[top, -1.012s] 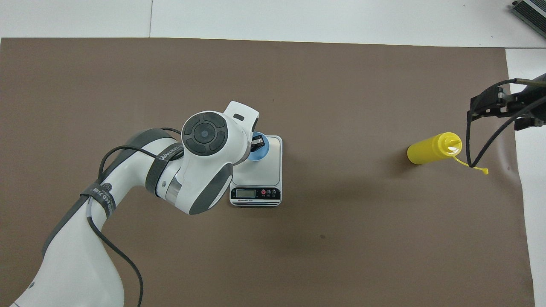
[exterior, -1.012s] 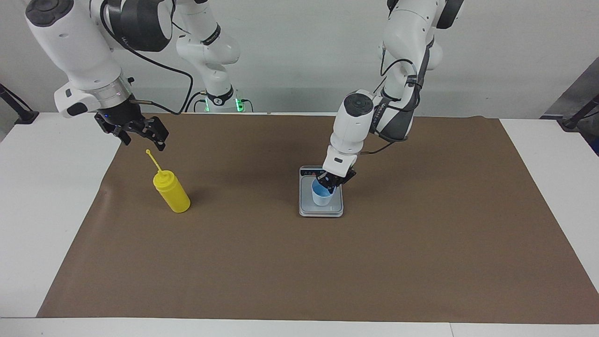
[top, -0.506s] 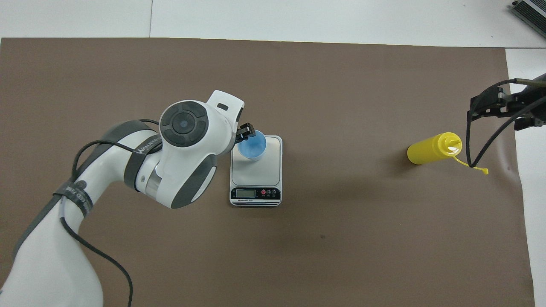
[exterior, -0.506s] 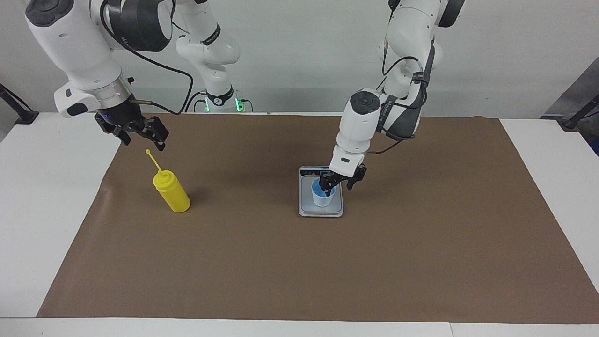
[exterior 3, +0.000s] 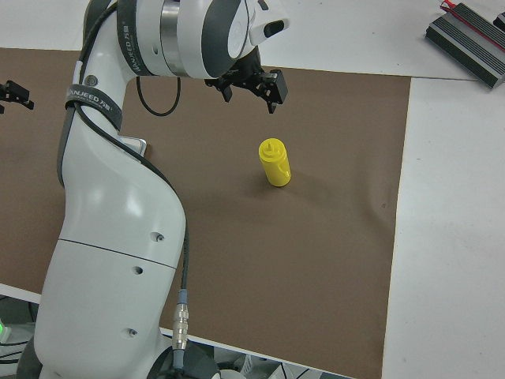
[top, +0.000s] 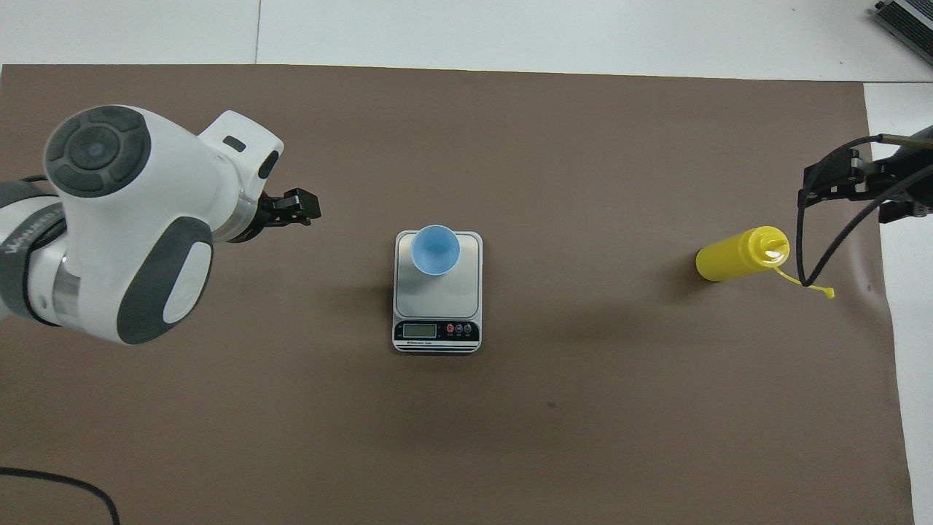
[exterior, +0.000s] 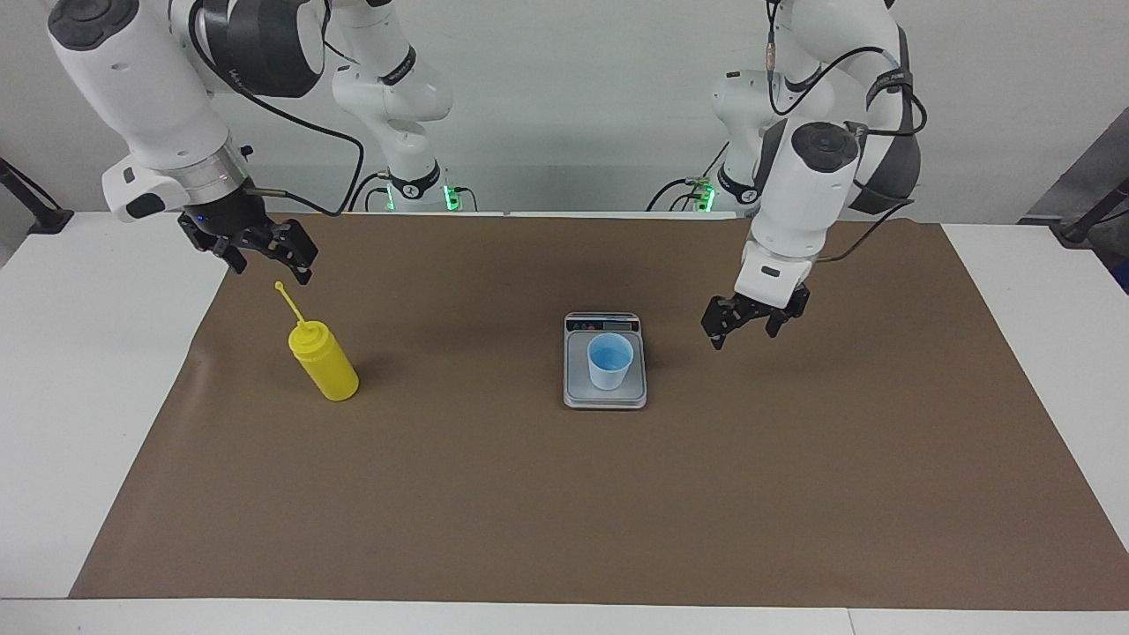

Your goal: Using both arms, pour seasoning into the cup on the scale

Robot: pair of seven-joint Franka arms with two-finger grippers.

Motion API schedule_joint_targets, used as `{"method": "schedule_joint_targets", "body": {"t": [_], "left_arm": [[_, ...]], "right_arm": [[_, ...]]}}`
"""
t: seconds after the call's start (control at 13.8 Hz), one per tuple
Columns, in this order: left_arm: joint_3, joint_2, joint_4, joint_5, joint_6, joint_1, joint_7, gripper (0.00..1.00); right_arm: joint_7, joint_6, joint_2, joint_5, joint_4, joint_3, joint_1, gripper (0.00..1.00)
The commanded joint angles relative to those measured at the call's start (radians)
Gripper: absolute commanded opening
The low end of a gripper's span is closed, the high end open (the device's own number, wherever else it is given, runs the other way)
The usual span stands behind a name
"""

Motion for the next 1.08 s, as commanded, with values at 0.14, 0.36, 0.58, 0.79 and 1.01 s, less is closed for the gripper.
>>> {"method": "schedule_joint_targets", "body": {"t": [0.14,0.36,0.58,0.79,1.01], "left_arm": [[-0.003,-0.095,-0.013,-0.046,-0.123,0.15,0.384,1.0],[0.0,-0.118,0.065,-0.045,-0.244,0.19,0.48,1.0],[0.0,-0.172,0.093,-0.046,-0.296,0.198,0.479,1.0],[-0.001,-0.18,0.078,-0.046,-0.322,0.193,0.471,1.0],[-0.003,-0.186,0.131,-0.053,-0.365,0.197,0.47,1.0]], "right_arm": [[-0.019,-0.014,-0.007,0.017,0.002,0.007,-0.012,1.0],[-0.019,-0.016,-0.007,0.017,0.002,0.007,-0.012,1.0],[-0.019,-0.016,-0.007,0.017,0.002,0.006,-0.012,1.0],[-0.019,-0.014,-0.007,0.017,0.002,0.007,-0.012,1.0],[-0.019,-0.014,-0.007,0.017,0.002,0.006,-0.012,1.0]]}}
